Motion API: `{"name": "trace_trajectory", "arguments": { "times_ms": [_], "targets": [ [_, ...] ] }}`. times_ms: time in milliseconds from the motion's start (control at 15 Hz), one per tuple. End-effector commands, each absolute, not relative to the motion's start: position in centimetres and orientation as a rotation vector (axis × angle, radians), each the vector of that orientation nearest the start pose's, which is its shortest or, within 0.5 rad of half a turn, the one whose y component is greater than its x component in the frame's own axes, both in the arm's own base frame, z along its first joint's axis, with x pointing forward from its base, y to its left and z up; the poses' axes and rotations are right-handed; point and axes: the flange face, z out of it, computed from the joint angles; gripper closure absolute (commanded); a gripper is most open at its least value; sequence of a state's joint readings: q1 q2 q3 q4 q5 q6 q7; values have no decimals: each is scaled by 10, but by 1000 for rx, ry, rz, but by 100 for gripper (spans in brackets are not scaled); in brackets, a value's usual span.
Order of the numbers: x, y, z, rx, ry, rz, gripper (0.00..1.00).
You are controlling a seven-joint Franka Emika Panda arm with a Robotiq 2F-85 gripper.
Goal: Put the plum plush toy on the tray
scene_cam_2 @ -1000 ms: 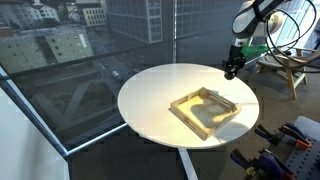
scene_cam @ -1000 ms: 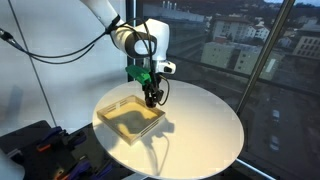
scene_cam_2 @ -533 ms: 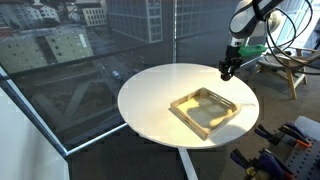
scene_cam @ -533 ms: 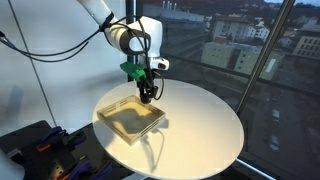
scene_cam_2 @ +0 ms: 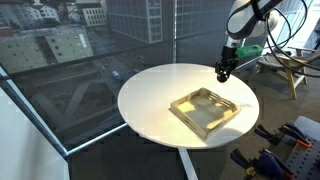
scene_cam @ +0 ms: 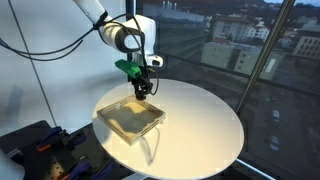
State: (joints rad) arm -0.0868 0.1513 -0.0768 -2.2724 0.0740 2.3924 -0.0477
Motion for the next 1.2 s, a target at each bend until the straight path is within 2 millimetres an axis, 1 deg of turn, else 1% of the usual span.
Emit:
{"name": "trace_trajectory", "arguments": {
  "times_ms": [0,467,1133],
  "targets": [
    [513,-73,299,-3106,189,45,66],
    [513,-45,307,-3130,108,25,66],
    [520,-18,320,-3156,33,-12,66]
  ]
}}
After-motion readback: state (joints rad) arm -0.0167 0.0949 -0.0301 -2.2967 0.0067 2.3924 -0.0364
